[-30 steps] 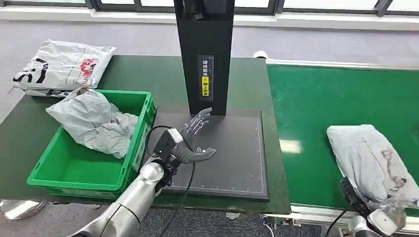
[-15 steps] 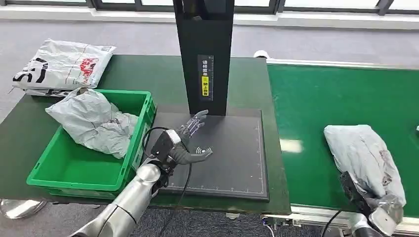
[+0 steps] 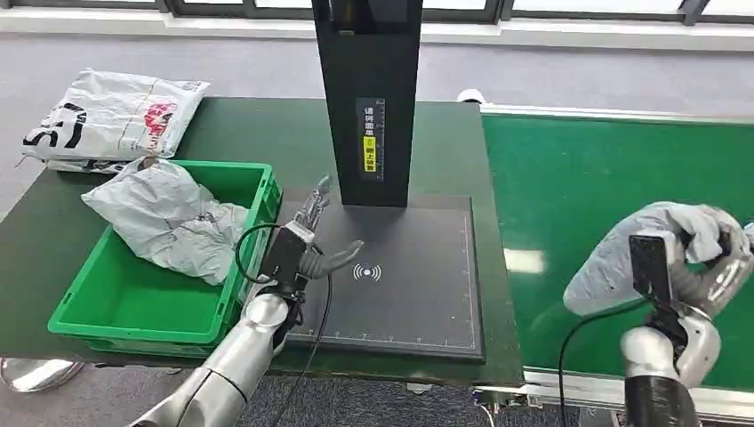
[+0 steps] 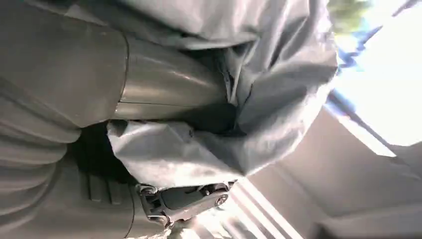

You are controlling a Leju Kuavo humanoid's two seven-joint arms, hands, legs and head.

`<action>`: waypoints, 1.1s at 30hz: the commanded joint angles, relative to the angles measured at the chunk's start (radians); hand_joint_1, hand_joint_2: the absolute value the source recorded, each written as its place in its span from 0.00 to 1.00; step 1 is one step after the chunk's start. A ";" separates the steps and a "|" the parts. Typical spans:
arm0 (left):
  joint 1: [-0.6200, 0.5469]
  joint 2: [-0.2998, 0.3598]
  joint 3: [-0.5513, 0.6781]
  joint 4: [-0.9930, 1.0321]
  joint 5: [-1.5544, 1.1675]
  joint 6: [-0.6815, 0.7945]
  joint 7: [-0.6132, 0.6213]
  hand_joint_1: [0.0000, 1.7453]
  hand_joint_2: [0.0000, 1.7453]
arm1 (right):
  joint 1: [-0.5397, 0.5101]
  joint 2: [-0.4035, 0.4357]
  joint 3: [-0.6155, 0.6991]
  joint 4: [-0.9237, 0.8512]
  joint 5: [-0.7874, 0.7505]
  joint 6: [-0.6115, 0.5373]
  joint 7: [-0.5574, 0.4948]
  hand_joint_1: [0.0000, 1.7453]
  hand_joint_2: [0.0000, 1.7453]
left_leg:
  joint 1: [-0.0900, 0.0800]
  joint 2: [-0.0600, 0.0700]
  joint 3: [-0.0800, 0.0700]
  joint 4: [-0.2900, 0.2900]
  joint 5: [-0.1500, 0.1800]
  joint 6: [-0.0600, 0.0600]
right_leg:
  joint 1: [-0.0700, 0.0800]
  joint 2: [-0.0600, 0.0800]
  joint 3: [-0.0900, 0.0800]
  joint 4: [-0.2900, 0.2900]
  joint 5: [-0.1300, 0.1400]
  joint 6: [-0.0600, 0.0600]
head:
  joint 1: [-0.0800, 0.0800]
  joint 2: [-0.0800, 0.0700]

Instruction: Moved the parcel from conveyor to table for the left to box.

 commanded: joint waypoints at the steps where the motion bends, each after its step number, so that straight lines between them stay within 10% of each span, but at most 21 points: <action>1: -0.104 -0.025 0.074 0.139 0.003 0.017 0.007 0.00 1.00 | -0.081 0.091 0.075 -0.133 0.042 -0.003 -0.039 1.00 1.00 | 0.000 0.003 -0.001 0.000 0.000 0.000 | 0.000 0.003 -0.002 0.001 0.001 -0.001 | 0.000 0.000; 13: -0.095 -0.033 0.055 0.126 0.002 0.030 0.006 0.00 1.00 | -0.046 0.147 0.595 -0.004 0.268 -0.003 0.138 1.00 1.00 | 0.001 0.003 0.001 -0.001 0.000 0.000 | 0.001 0.002 0.000 -0.001 0.001 -0.002 | 0.000 0.000; 33: -0.101 -0.037 0.039 0.104 0.025 -0.009 0.030 0.00 1.00 | -0.063 0.150 0.888 0.106 0.211 0.220 0.209 1.00 1.00 | 0.002 -0.001 -0.003 -0.001 0.001 0.000 | 0.002 -0.002 -0.002 -0.002 0.000 -0.001 | 0.000 0.000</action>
